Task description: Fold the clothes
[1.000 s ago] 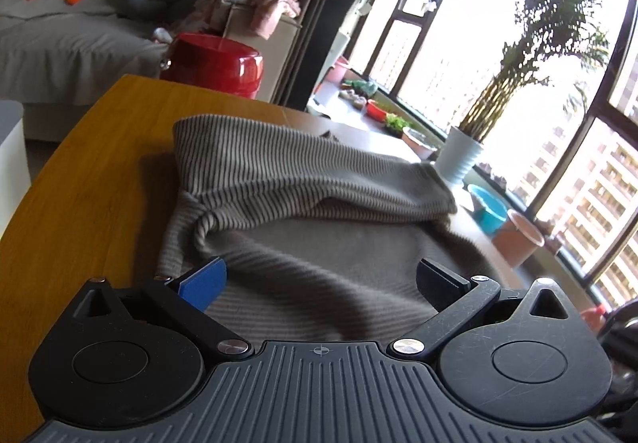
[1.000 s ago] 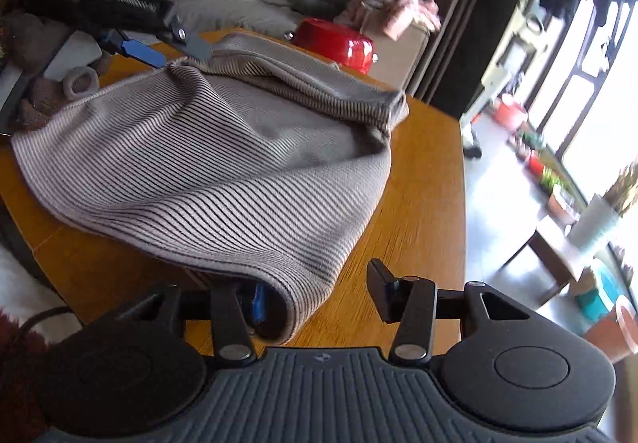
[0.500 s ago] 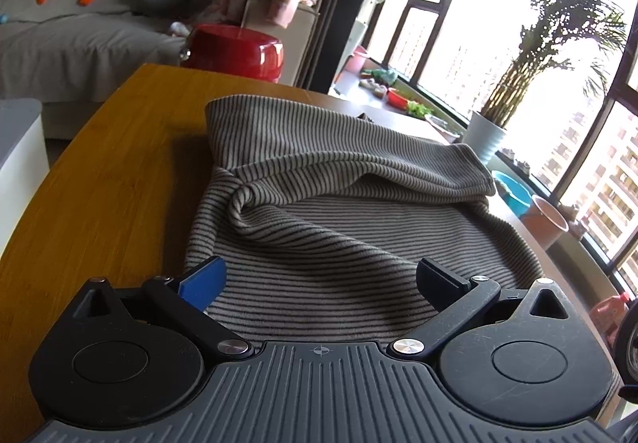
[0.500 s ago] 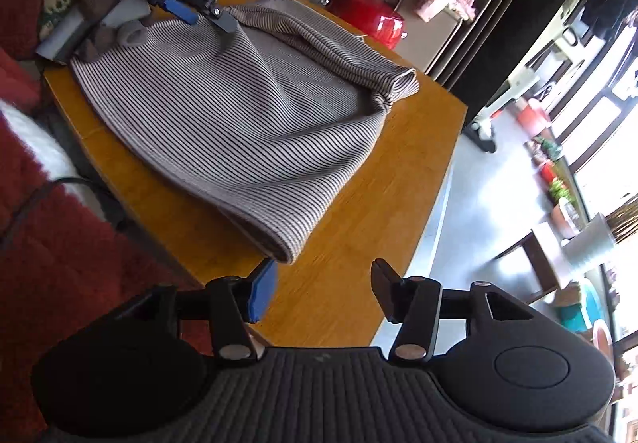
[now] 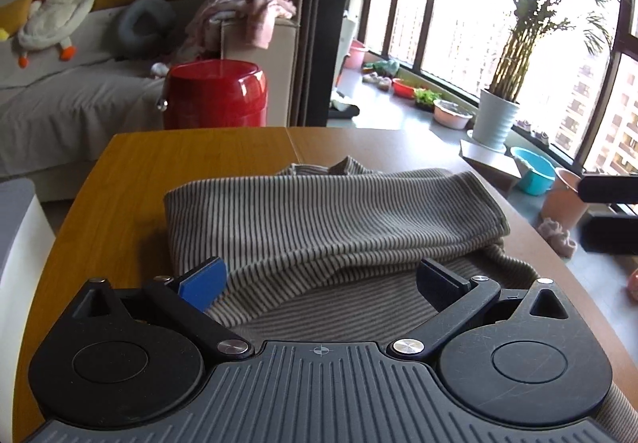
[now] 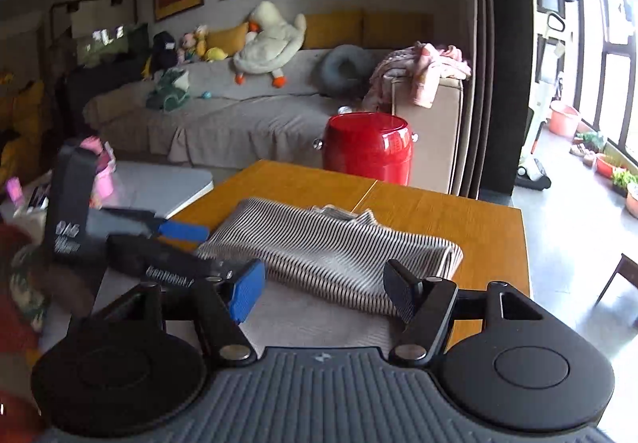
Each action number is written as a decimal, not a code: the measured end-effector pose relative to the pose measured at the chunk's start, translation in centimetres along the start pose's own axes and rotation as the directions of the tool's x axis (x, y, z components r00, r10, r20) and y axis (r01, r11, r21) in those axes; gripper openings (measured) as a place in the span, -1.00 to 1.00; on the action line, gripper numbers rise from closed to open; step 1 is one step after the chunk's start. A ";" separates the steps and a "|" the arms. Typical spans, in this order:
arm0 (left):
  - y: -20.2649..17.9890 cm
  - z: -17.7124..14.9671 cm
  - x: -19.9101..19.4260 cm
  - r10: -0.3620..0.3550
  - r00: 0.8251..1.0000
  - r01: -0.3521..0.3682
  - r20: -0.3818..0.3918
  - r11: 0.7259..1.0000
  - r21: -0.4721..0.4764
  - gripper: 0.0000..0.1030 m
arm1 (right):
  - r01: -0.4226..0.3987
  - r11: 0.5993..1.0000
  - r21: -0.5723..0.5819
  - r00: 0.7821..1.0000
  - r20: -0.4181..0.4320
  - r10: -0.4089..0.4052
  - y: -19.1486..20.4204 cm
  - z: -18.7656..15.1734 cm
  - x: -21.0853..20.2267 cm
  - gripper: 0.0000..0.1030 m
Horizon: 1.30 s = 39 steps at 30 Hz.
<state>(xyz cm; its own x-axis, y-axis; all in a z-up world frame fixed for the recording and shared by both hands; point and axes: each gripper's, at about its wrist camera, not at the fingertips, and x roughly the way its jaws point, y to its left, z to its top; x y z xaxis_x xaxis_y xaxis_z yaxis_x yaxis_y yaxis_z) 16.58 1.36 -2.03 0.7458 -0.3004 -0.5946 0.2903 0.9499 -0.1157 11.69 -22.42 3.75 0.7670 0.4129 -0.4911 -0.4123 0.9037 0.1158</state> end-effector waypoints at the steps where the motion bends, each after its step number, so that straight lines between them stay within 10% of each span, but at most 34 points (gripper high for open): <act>1: 0.2 0.3 0.8 0.003 1.000 -0.003 -0.007 1.000 0.004 1.00 | -0.003 0.999 0.040 1.000 0.004 0.003 -0.7 0.6 1.7 0.28; 5: 1.2 0.4 3.8 0.005 0.998 -0.004 -0.065 1.000 0.015 1.00 | -0.060 0.976 0.210 0.996 -0.053 0.072 -3.8 0.4 8.1 0.00; 10: 1.5 -0.9 4.9 -0.008 0.999 0.012 -0.031 0.992 0.122 1.00 | 0.051 0.996 0.070 0.992 -0.117 -0.043 -4.9 -2.8 11.9 -0.22; 39: 2.6 -1.4 4.5 -0.065 0.998 0.065 -0.005 0.993 0.098 1.00 | 0.090 0.991 -0.096 0.991 -0.089 -0.099 -3.0 -4.4 10.9 -0.15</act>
<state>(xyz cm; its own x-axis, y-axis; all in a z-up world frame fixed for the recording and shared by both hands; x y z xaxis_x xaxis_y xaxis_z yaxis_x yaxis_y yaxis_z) 19.90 2.62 -6.11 0.7222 -0.3609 -0.5901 0.3956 0.9153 -0.0756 19.15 -21.17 -5.74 0.7574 0.3101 -0.5746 -0.3868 0.9221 -0.0123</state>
